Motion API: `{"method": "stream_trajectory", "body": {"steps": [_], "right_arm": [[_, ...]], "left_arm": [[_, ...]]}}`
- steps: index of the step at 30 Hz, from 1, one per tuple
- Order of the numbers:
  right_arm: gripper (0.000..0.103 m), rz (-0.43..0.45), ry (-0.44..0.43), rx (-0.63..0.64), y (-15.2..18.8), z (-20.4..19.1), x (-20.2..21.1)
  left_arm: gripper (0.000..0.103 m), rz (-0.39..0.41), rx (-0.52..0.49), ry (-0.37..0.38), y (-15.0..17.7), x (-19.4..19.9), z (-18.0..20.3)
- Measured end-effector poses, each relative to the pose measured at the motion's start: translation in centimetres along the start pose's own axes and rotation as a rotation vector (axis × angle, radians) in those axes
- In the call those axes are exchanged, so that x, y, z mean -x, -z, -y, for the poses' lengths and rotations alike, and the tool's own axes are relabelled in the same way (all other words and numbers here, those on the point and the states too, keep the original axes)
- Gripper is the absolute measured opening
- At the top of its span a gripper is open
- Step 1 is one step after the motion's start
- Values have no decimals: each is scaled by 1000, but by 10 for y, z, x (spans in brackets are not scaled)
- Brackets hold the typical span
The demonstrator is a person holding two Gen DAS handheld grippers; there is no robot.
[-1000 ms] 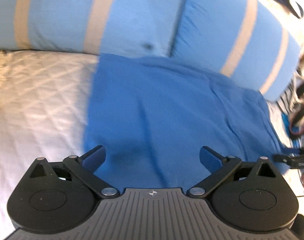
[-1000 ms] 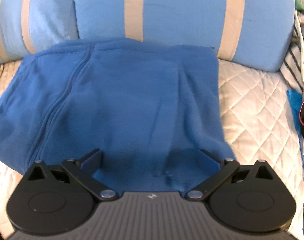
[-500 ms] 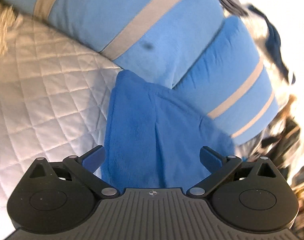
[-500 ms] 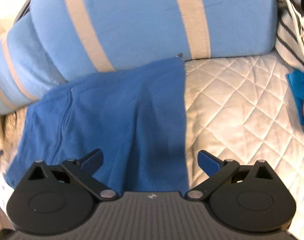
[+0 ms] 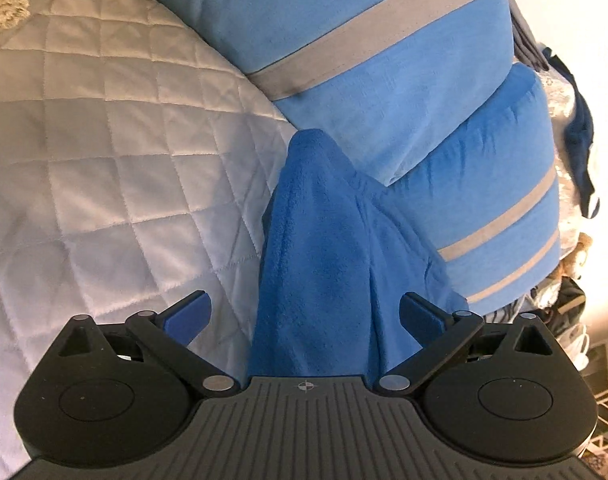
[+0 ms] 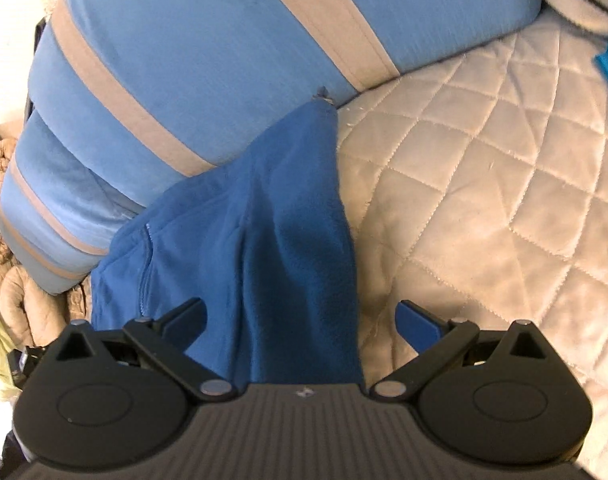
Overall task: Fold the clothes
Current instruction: 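Close the left gripper on the fleece edge by the pillows while the right gripper presses beside it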
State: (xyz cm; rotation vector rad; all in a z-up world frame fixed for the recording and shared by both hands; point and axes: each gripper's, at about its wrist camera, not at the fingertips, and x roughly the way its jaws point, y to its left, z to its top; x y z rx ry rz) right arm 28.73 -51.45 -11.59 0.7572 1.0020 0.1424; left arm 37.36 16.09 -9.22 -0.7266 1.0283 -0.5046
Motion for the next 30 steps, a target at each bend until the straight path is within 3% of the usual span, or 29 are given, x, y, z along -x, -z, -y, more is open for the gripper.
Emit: {"method": "stream_trajectory", "body": {"steps": [5,12,21,30], "right_arm": [[102,-4,-34,-29,0,17,-12],[102,-4,-167,-70,0,31,-16],[102,-65,-259,0,2,16,-39],[102,-84,-245,38,2,4,-50]], "left_arm": [[103,-47,18,40,5,-14,-17],[103,-48,51,122,4,-19,-27],[102,-101,92,197,-1,-39,-17],[102,-106,101,234,3,-60,-12]]}}
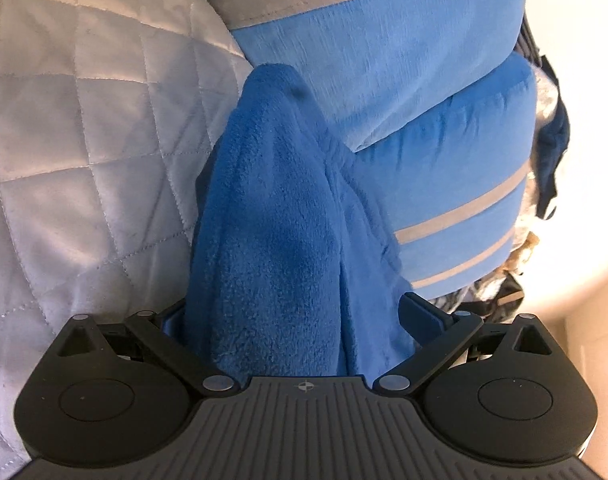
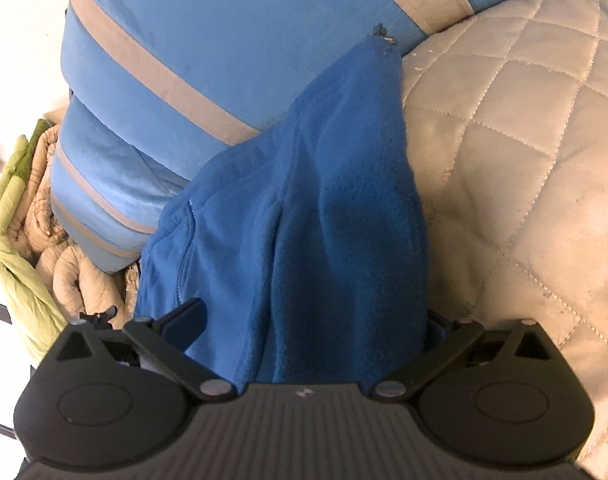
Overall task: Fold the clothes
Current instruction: 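Close the left gripper on the fleece edge by the pillows while the right gripper presses beside it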
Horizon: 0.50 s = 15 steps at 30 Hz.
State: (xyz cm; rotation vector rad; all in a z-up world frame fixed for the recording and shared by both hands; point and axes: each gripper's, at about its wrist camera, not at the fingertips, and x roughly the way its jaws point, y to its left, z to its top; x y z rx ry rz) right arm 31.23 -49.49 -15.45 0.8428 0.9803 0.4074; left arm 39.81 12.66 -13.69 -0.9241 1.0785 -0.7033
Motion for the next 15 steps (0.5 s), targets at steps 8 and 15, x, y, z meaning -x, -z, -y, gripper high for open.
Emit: {"method": "stream_trajectory", "body": {"steps": [8,15], "right_arm": [[101,11,-5,16,3,-1,-1],[77,16,39,29,5,-2,2]], "left_arm": [[98,18,-4,-14,2,2,1],[50,56,79,-79,7,12,-10]]}}
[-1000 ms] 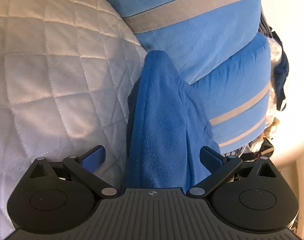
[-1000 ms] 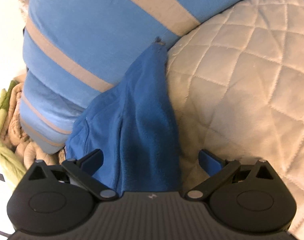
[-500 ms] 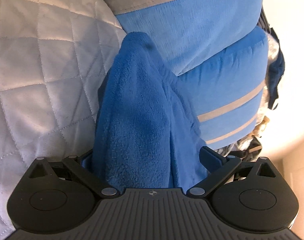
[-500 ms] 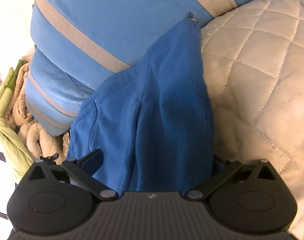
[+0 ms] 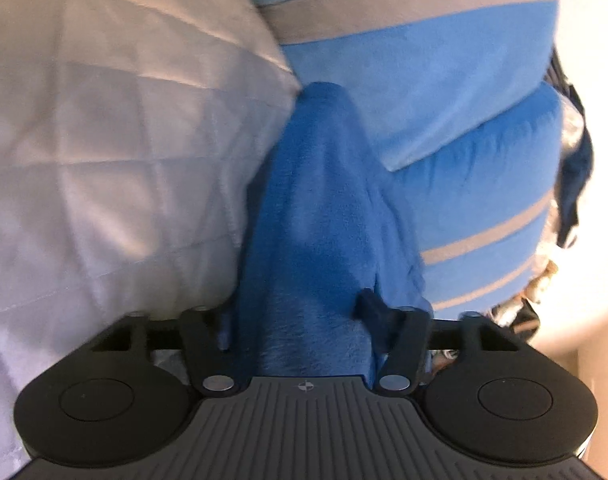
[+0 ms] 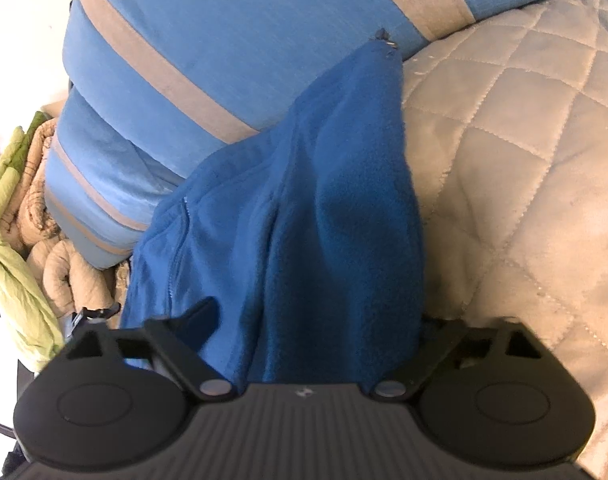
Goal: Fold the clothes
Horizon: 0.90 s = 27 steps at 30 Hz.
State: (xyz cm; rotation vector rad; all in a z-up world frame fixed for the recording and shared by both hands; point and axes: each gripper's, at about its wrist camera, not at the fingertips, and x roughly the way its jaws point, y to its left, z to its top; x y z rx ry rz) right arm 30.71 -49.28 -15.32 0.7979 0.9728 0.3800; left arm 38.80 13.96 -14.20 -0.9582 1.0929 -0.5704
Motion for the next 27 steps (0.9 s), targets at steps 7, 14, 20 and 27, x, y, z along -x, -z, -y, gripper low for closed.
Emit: {"method": "stream_trajectory", "body": {"steps": [7,14,20,27], "right_arm": [[44,15,21,-7,5,1,3],[30,82,62,80,16,-21,16],[26,127,73,152,20,-51,37],[24,184,53,212,24,-91,68]], "left_arm": [[25,12,-20,-10,5,1,11],[17,33,-96,-29,12,13,37],[15,60,-194,-54,22,29,77],[14,89,-289,-54,39,48,127]]}}
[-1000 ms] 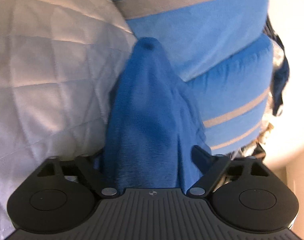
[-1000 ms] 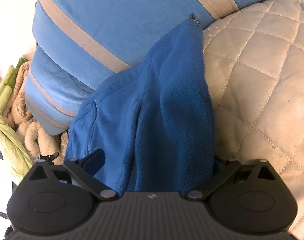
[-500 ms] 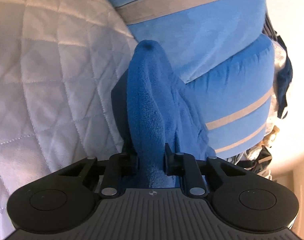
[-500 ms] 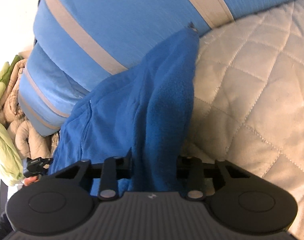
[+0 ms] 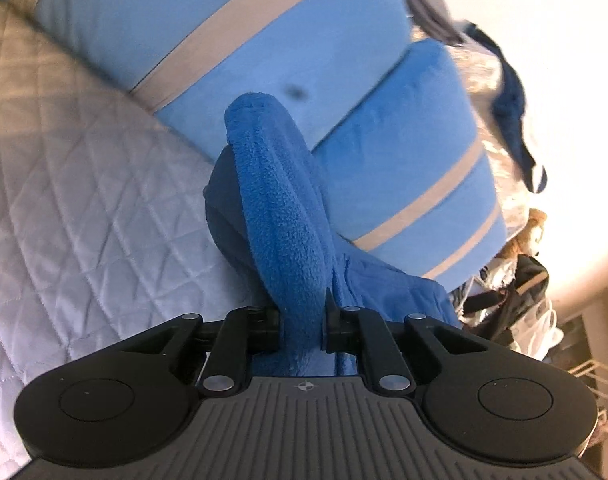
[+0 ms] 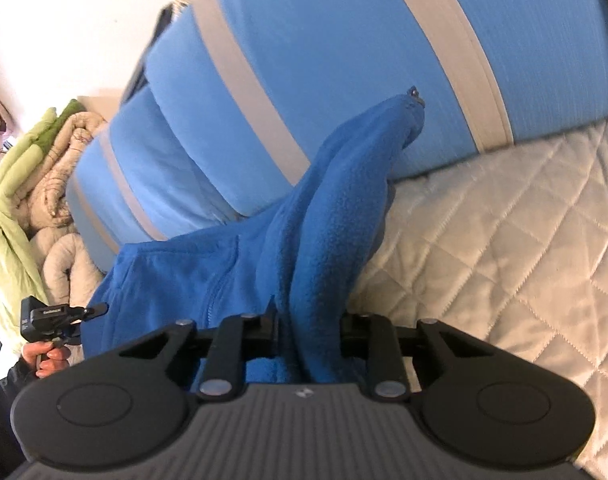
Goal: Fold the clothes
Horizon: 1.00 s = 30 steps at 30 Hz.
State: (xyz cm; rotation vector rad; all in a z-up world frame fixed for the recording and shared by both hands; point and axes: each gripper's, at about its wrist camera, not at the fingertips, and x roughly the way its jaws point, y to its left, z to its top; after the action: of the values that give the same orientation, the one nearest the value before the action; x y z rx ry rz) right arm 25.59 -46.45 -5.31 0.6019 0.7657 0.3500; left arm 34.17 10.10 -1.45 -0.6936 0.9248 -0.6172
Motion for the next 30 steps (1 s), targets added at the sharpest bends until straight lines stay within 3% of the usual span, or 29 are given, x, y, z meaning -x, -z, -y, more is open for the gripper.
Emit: {"method": "stream_trajectory", "body": {"steps": [10,15,30], "right_arm": [[24,104,-19,69,-21,-51,68],[24,140,-24,104,-30,-73,95],[24,144,-26,125,-24,-86,105]], "left_arm": [[14,81,-122,23,-9,48,74],[14,106,-148,27,-8,63,93],[14,128,-165,11,-2,81,97]]}}
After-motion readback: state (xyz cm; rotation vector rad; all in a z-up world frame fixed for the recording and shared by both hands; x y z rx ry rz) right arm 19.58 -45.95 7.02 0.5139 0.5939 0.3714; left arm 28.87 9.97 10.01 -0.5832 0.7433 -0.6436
